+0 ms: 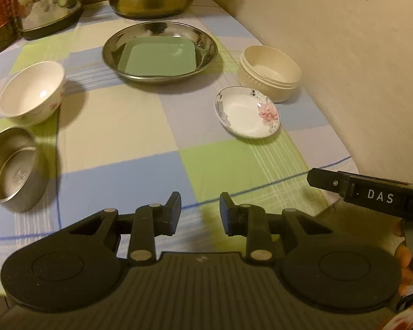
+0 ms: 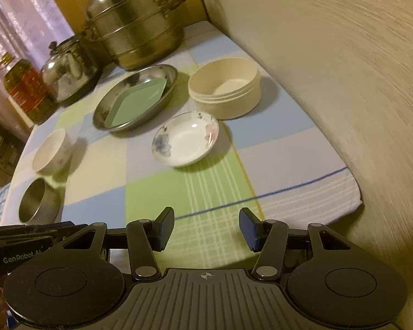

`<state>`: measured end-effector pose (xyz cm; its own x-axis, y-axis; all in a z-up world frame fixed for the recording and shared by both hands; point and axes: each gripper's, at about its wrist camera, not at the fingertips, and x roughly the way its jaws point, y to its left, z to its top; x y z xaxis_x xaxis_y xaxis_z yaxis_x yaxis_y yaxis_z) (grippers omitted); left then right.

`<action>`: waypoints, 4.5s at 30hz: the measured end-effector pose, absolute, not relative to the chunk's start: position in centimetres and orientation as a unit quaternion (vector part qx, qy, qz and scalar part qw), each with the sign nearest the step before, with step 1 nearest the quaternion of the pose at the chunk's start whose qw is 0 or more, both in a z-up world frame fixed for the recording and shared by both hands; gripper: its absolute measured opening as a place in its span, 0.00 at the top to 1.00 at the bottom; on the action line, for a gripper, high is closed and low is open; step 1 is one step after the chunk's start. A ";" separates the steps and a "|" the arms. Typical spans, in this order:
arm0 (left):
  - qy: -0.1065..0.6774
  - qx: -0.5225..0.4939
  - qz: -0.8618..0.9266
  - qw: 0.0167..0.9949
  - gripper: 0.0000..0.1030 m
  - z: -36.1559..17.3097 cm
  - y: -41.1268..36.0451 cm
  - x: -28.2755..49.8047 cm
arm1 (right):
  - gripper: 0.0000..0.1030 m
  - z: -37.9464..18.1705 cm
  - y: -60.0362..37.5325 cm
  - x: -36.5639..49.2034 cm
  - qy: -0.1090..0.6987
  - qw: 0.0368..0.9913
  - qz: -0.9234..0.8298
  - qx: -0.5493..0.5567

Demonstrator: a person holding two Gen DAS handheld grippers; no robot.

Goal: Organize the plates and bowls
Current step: 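Move both grippers toward the small white floral dish, then close both grippers on the rim of the floral dish, then carry the floral dish with both grippers onto the green plate, then open both grippers and release the floral dish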

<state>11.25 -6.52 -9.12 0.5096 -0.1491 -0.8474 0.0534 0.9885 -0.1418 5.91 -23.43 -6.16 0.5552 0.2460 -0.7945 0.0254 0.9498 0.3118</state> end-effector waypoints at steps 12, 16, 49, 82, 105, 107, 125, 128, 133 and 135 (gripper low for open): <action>0.487 -0.030 -0.099 0.867 0.74 -10.9 -7.7 18.5 | 0.50 -8.1 -23.4 10.7 0.457 0.871 0.019 0.181; 0.487 -0.027 -0.110 0.866 0.74 -11.6 -7.9 20.6 | 0.59 -9.0 -23.1 12.3 0.457 0.870 0.006 0.185; 0.501 -0.019 -0.164 0.849 0.92 -14.7 -8.5 26.5 | 0.91 -11.3 -21.2 15.6 0.457 0.872 -0.031 0.173; 0.439 -0.091 -0.047 0.893 0.92 -10.0 1.3 28.8 | 0.92 -7.9 -13.1 23.6 0.422 0.894 0.096 0.115; 0.472 -0.097 -0.015 0.876 0.92 -13.2 3.2 34.9 | 0.92 -11.6 -11.4 30.8 0.455 0.878 0.102 0.106; 0.475 -0.097 -0.013 0.875 0.92 -13.4 3.2 35.1 | 0.92 -11.8 -11.4 31.1 0.458 0.877 0.101 0.106; 0.485 -0.092 0.003 0.870 0.91 -14.2 3.4 36.0 | 0.90 -12.4 -11.1 32.1 0.463 0.871 0.102 0.128; 0.479 -0.088 0.005 0.873 0.91 -13.9 3.2 35.9 | 0.79 -11.9 -11.1 32.0 0.455 0.875 0.106 0.123; 0.472 -0.089 0.007 0.877 0.87 -13.2 3.2 35.6 | 0.64 -11.1 -11.1 31.4 0.443 0.881 0.106 0.123; 0.469 -0.089 0.008 0.879 0.87 -12.7 3.2 35.3 | 0.63 -10.8 -11.2 31.1 0.441 0.882 0.106 0.126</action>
<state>35.29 3.18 -12.72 0.5609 -0.0694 -0.8250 -0.0982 0.9839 -0.1496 31.12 -11.20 -10.82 0.5880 0.2993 -0.7515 -0.0764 0.9454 0.3168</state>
